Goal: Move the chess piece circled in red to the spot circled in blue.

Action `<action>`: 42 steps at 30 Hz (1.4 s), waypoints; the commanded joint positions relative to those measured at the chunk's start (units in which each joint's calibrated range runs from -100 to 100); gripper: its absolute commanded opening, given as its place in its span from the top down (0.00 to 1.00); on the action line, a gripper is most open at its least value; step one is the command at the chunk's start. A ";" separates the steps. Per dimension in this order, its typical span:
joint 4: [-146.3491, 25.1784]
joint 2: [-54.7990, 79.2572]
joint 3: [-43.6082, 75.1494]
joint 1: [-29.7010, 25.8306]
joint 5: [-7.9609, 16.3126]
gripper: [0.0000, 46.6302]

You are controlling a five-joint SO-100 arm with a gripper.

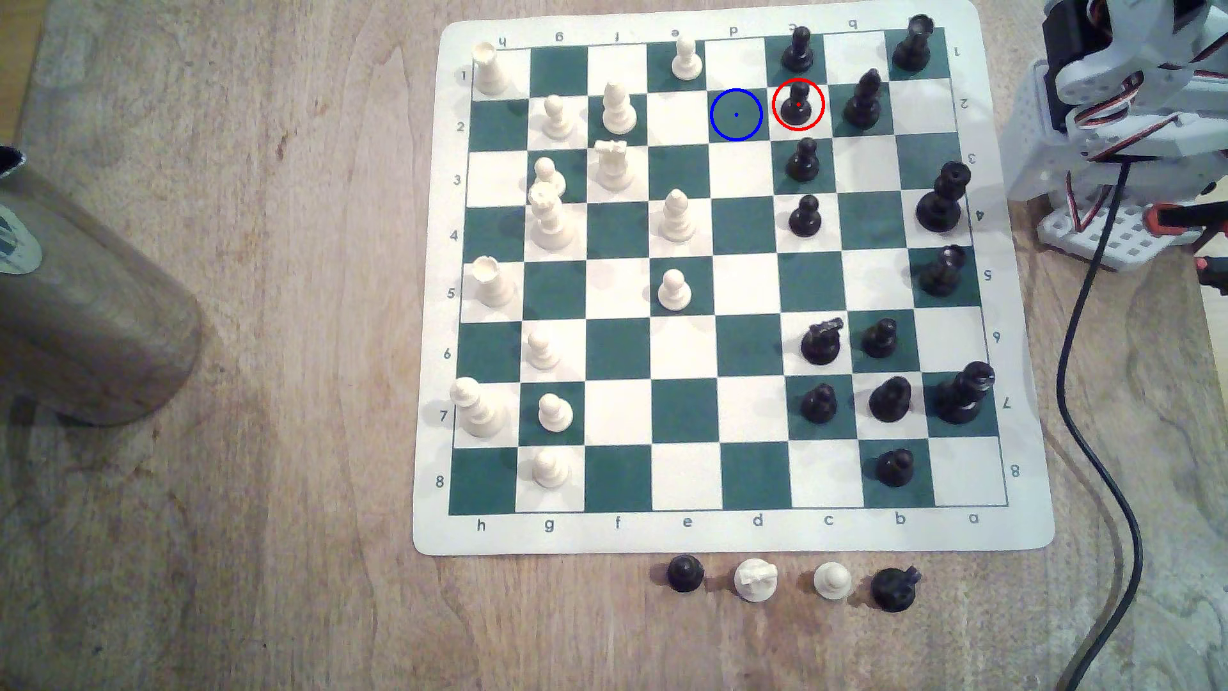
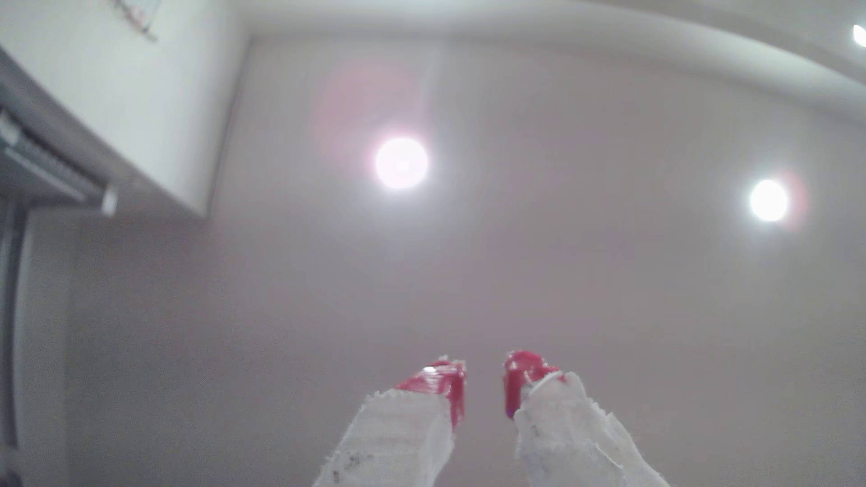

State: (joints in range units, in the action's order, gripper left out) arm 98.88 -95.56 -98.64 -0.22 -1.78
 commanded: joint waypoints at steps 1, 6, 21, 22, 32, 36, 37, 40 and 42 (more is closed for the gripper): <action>0.54 -0.28 -1.36 5.42 -0.15 0.90; -9.53 -0.28 -0.09 5.89 -0.15 0.90; -85.45 -0.03 16.78 6.05 0.29 0.91; -88.73 -0.03 17.23 6.13 0.34 0.91; -126.57 -0.03 27.47 8.39 0.39 0.90; -141.47 2.18 33.10 10.43 -0.05 0.90; -144.67 3.28 34.73 10.90 -0.05 0.89; -152.86 8.89 39.35 11.84 2.74 0.90; -156.30 13.13 42.34 11.91 4.79 0.92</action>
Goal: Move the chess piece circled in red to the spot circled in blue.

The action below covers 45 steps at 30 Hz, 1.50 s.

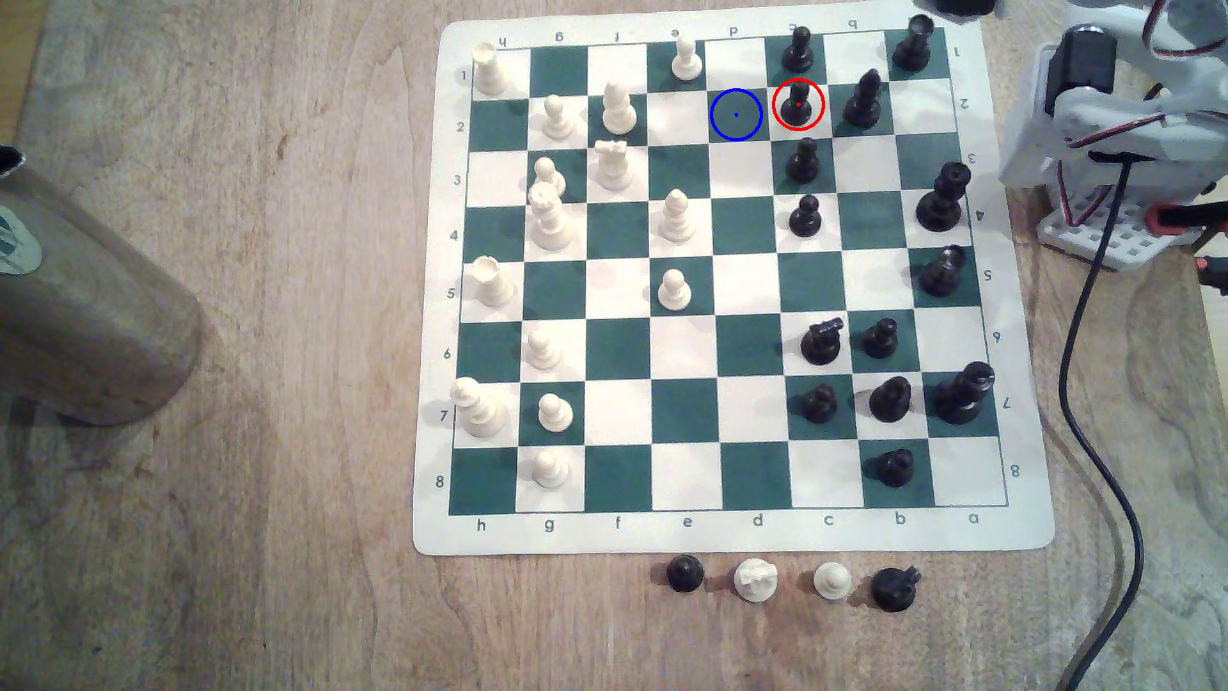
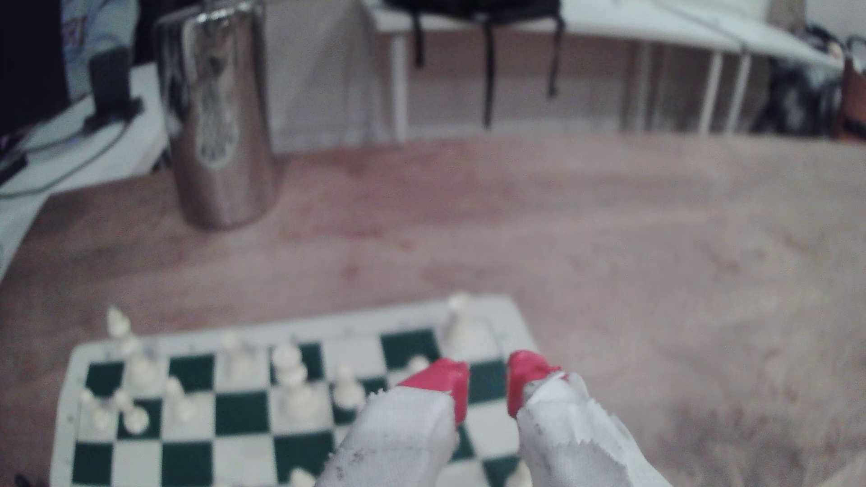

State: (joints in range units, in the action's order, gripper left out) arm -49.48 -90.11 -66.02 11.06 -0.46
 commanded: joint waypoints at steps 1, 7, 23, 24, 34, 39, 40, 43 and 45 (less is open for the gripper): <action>-11.53 12.44 12.80 0.24 5.86 0.96; -14.40 17.19 13.98 0.16 10.84 0.73; -17.92 40.79 17.15 5.79 15.34 0.79; -18.09 41.98 17.33 5.64 15.34 0.79; -13.09 50.38 17.24 5.32 15.68 0.70; -10.22 54.63 17.51 5.25 15.78 0.71; -9.65 55.56 17.42 5.25 15.73 0.71; -7.60 59.21 17.33 5.32 15.73 0.72; -6.87 60.23 17.33 5.09 15.73 0.72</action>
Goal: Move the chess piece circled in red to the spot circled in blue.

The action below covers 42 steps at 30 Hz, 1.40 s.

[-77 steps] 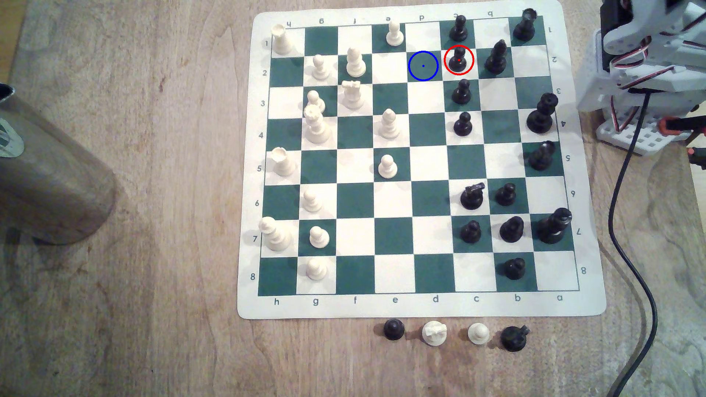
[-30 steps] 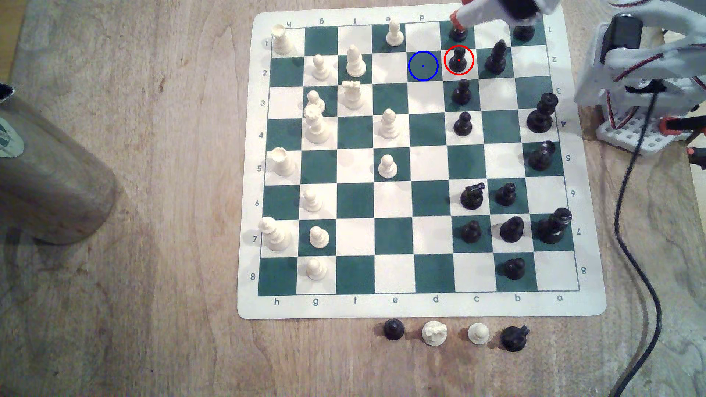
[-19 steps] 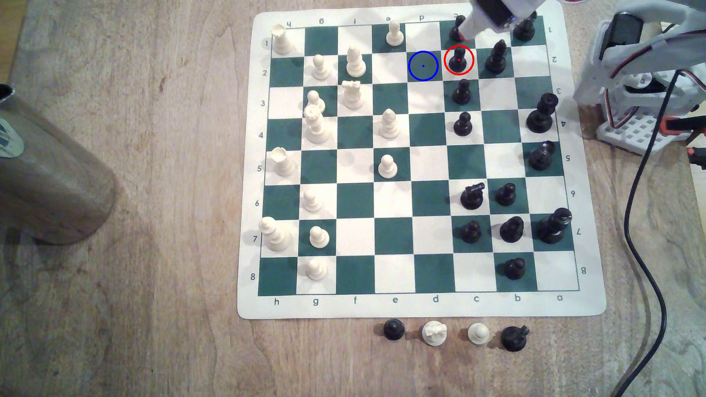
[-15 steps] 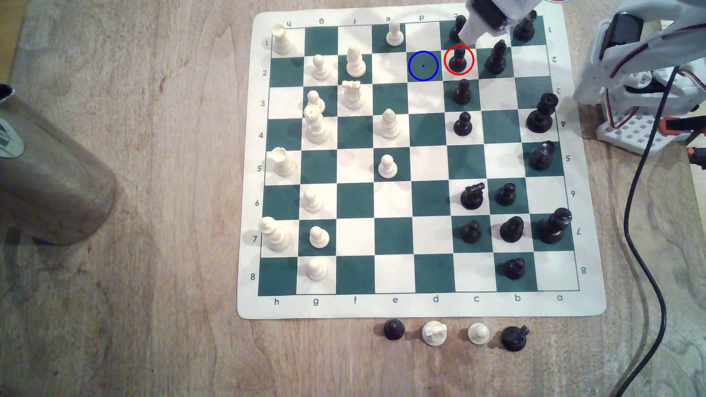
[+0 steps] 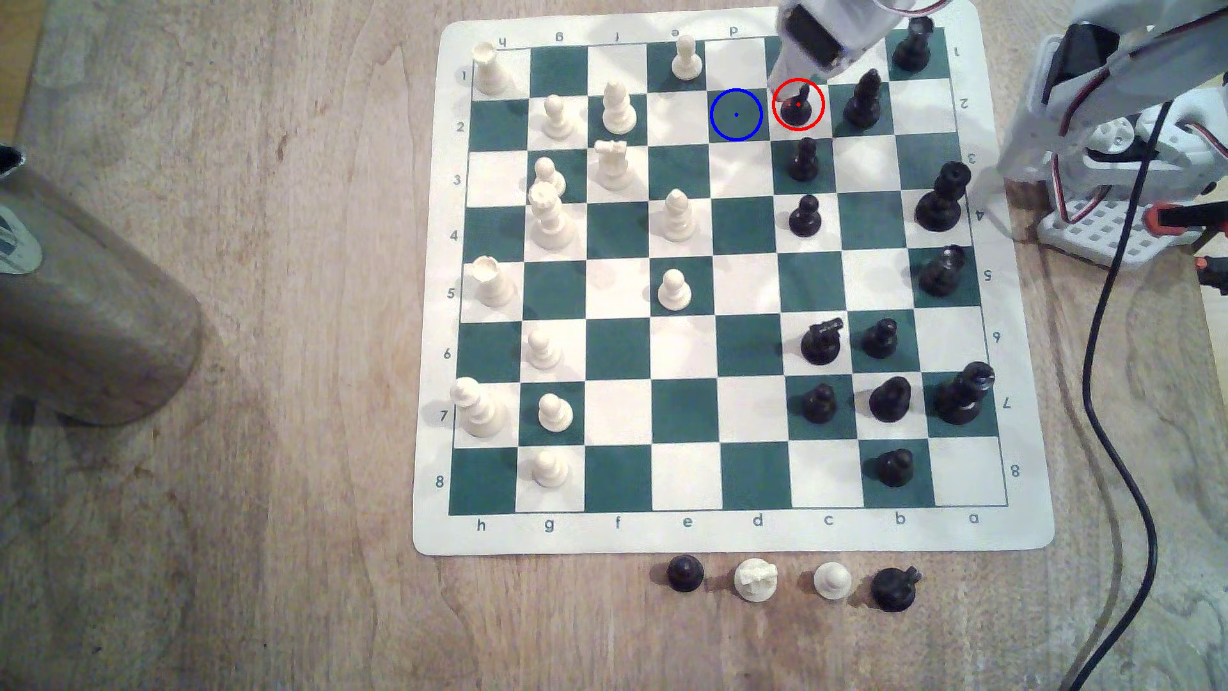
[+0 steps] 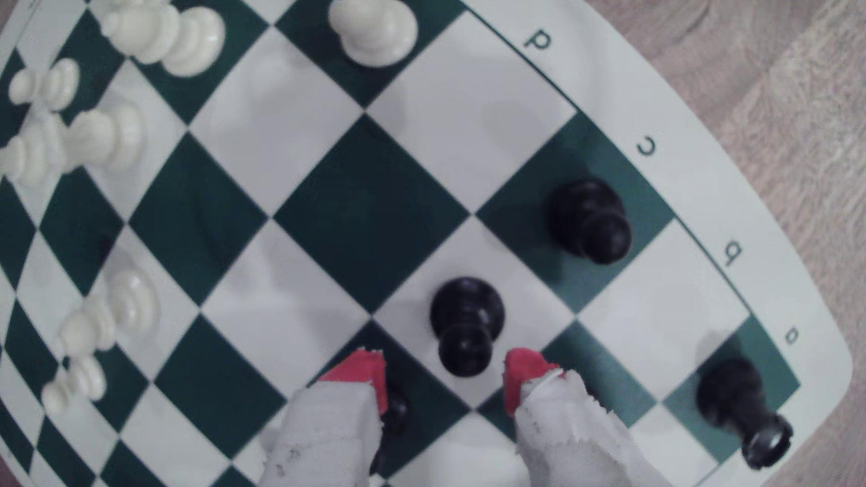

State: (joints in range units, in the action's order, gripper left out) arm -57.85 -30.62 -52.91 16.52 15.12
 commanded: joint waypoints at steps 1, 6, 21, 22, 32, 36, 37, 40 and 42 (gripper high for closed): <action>1.67 1.08 4.32 -0.37 0.15 0.72; 2.16 3.63 4.77 -0.60 -0.15 0.71; 5.76 7.02 3.96 -0.45 -0.63 0.70; 5.92 7.28 3.78 -0.37 -0.73 0.71; 5.84 7.28 3.78 -0.76 -0.93 0.78; 5.68 7.28 3.78 -0.76 -1.07 0.87; 5.68 7.36 3.78 -0.76 -1.12 0.88; 5.60 7.36 3.78 -0.76 -1.17 0.94; 5.51 7.36 3.87 -0.84 -1.27 0.96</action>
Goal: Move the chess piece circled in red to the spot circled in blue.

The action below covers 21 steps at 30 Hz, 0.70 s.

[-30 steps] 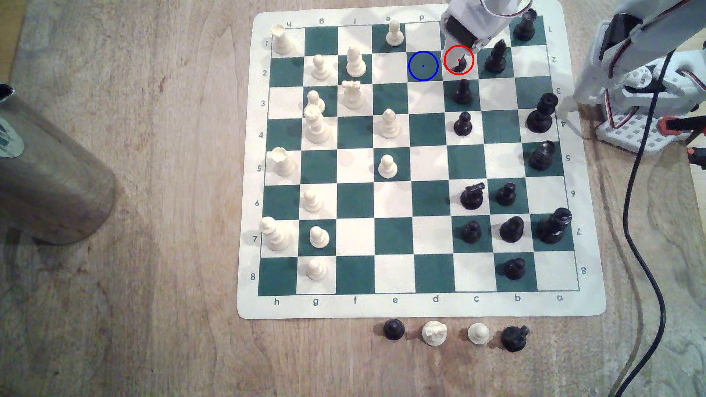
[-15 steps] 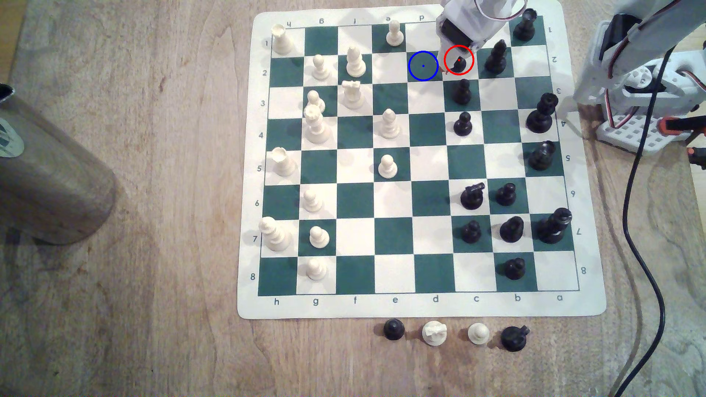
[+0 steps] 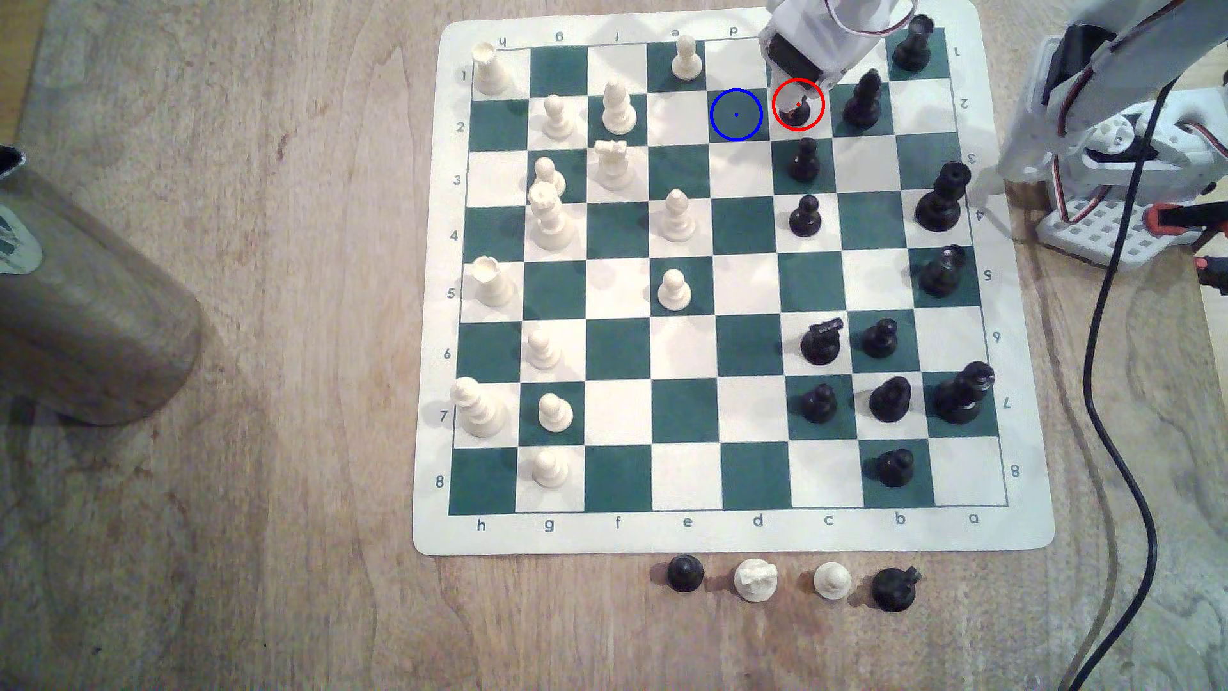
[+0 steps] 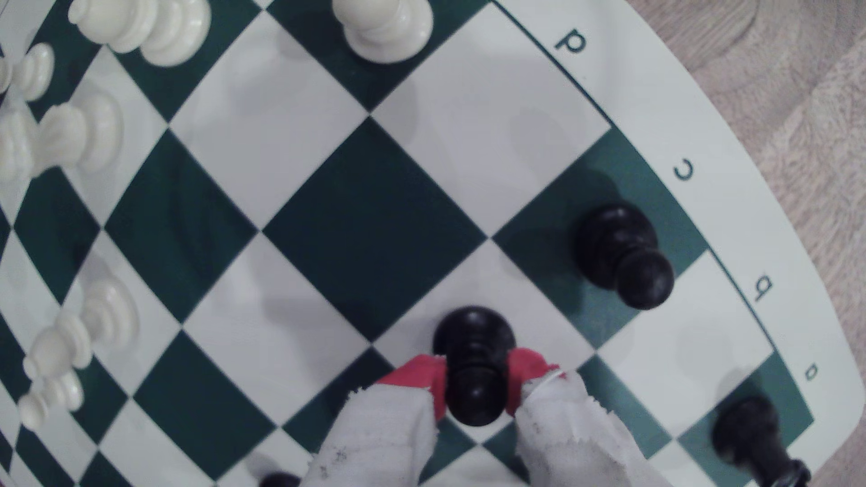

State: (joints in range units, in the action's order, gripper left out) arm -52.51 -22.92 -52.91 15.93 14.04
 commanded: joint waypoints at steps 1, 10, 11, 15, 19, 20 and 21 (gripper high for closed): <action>0.18 -0.34 3.87 -0.25 -0.20 0.97; -3.92 -5.35 6.04 -0.09 -0.63 0.99; -6.13 -6.88 7.40 -0.32 -0.63 0.99; -11.78 -10.28 11.66 -1.11 -0.59 0.99; -14.16 -12.23 13.30 -1.89 -0.39 0.99; -14.48 -12.31 14.11 -2.05 -0.39 0.99; -14.48 -11.89 14.56 -2.05 -0.39 0.99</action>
State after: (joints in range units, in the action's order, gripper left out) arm -65.98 -31.55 -44.60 14.31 13.26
